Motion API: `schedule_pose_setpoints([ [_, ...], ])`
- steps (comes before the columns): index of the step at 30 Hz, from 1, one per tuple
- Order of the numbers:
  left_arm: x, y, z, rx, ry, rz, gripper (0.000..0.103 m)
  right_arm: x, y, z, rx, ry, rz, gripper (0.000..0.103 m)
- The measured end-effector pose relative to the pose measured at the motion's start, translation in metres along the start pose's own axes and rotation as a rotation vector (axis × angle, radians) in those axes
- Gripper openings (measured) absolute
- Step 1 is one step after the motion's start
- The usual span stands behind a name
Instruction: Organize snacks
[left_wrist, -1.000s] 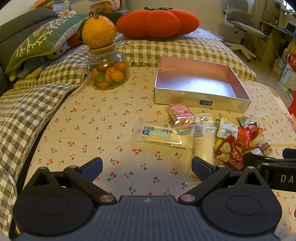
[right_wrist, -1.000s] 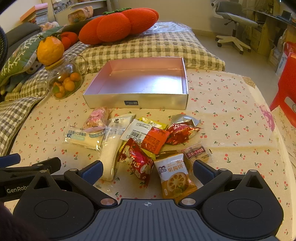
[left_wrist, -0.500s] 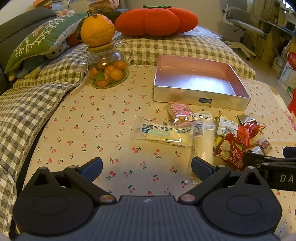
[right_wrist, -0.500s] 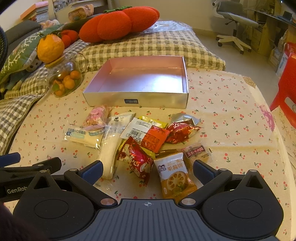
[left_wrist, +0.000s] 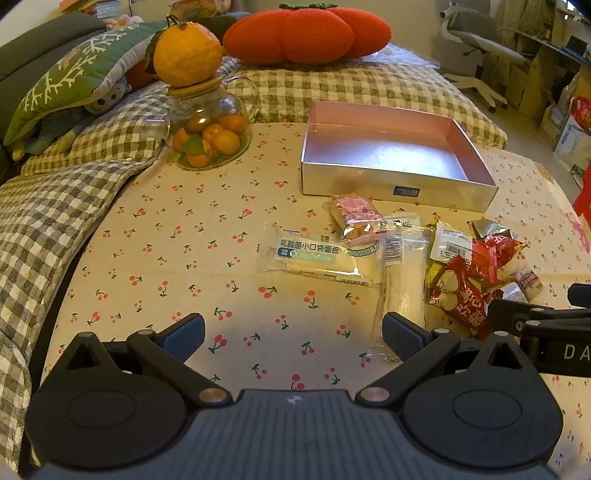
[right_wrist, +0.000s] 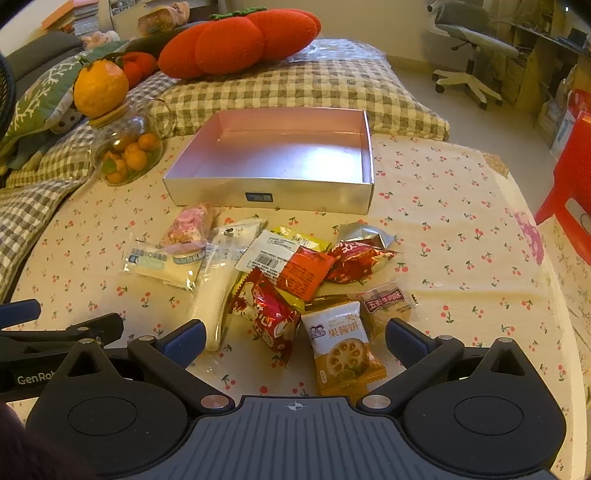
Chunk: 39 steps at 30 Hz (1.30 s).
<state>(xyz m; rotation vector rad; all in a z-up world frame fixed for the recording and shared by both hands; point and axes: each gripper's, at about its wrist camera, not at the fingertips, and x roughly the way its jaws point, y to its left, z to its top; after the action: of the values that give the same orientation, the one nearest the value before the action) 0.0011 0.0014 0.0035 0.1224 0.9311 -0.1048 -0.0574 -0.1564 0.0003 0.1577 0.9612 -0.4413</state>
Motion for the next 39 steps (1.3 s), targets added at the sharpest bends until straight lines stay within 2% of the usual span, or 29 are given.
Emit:
schedule_pose_setpoints([
  [14, 0.001, -0.001, -0.001, 0.01, 0.002, -0.003, 0.102, 0.0, -0.002, 0.001, -0.002, 0.0, -0.008, 0.103],
  [24, 0.002, 0.0, -0.001, 0.012, 0.004, -0.009, 0.102, -0.002, -0.004, 0.004, 0.01, 0.027, 0.062, 0.103],
  [32, 0.005, 0.003, -0.001, -0.01, -0.018, -0.052, 0.102, 0.001, -0.004, 0.006, -0.007, 0.072, 0.07, 0.103],
  [36, 0.009, 0.002, 0.002, -0.004, 0.017, -0.091, 0.1, 0.003, -0.007, 0.011, -0.012, 0.084, 0.071, 0.103],
  [39, 0.012, -0.004, 0.007, 0.043, 0.043, -0.102, 0.096, 0.005, -0.012, 0.017, 0.003, 0.1, 0.074, 0.103],
])
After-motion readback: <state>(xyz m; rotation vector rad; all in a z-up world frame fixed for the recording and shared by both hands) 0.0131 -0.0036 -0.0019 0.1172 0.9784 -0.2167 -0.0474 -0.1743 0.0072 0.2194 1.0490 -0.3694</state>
